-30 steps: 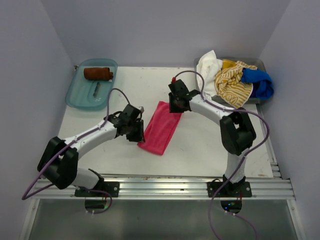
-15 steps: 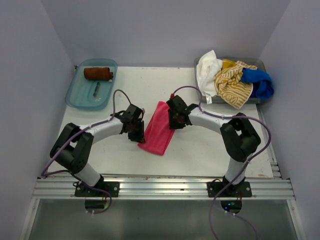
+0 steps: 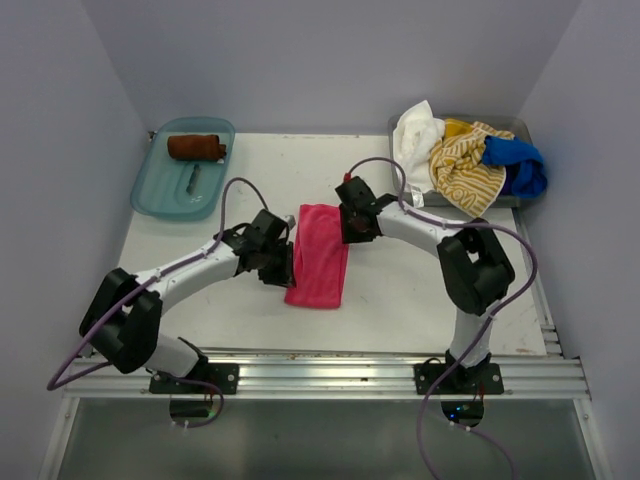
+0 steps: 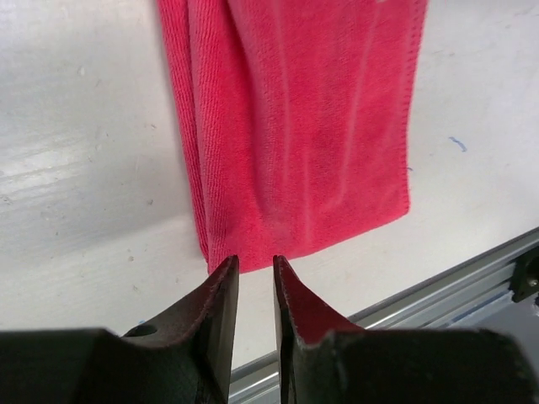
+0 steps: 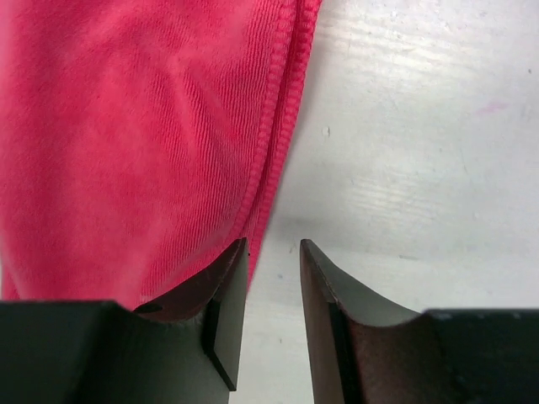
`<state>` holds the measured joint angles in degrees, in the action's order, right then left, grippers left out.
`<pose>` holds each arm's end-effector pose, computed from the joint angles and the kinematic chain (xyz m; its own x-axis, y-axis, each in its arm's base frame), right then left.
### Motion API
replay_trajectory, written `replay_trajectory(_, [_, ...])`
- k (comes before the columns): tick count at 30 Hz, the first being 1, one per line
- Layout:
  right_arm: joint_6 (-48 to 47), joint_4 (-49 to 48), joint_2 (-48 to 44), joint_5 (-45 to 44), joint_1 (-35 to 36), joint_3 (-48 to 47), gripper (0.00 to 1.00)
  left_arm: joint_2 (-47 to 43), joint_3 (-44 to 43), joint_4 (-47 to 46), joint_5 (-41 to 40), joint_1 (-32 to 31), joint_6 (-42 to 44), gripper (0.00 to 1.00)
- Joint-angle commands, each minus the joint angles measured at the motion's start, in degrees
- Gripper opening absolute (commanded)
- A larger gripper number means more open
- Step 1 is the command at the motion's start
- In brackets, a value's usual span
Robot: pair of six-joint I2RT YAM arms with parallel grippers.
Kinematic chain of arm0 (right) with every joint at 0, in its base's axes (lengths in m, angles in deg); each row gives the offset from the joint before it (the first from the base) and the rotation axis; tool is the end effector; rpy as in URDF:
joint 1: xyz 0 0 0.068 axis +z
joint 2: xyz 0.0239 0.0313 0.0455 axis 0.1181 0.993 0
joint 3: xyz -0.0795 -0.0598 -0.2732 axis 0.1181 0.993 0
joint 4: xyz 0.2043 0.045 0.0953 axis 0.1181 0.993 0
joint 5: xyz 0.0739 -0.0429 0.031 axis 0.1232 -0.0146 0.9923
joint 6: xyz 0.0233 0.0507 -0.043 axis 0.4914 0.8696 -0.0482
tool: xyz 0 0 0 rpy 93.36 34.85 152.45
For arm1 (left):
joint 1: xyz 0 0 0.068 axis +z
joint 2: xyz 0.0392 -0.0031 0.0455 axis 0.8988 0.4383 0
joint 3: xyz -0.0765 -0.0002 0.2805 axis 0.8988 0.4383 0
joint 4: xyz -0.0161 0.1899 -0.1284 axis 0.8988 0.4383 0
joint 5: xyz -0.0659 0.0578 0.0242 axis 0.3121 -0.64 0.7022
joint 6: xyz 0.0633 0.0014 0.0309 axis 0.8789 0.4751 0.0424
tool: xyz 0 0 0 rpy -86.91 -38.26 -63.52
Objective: Roll the towels
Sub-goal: Fold the towel
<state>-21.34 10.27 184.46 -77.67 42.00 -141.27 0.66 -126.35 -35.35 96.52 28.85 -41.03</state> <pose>0.3216 0.2143 0.2007 -0.8586 -0.0562 -0.5096 -0.1141 0.9900 0.0831 0.2022 -0.1547 0.2071 -0.9636 -0.0069 -0.2674 0.0972 0.9223 -0.3740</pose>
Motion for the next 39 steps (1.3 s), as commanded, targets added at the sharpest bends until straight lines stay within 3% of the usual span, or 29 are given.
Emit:
replay_trajectory(1, [-0.58, 0.69, -8.03, 0.93, 0.37, 1.79, 0.36, -3.81, -3.55, 3.11, -2.11, 0.18, 1.01, 0.27])
replay_trajectory(6, [6.17, -1.86, -19.09, 4.89, 3.7, 11.19, 0.37, -3.81, 0.13, 2.24, -2.46, 1.05, 0.84, 0.32])
replay_trajectory(10, [12.69, -3.71, -25.7, 4.64, 8.98, 20.76, 0.37, -3.37, 2.69, 0.57, -1.76, 1.14, 0.57, 0.44])
replay_trajectory(14, [18.76, -5.64, -30.01, 4.55, 14.69, 26.84, 0.39, -3.46, 5.15, -1.45, -0.18, 1.14, 0.31, 0.45])
replay_trajectory(16, [21.31, -8.45, -31.24, 5.34, 16.1, 29.91, 0.46, -3.28, 6.47, -2.42, 0.35, 1.14, 0.31, 0.44])
replay_trajectory(23, [23.95, -12.67, -27.22, 5.16, 20.23, 31.78, 0.48, -1.61, 9.63, -6.81, 3.42, 1.14, -0.3, 0.41])
replay_trajectory(39, [25.44, -15.84, -21.58, 1.82, 20.32, 33.62, 0.41, 1.47, 9.72, -9.01, 1.67, 1.06, -1.18, 0.29])
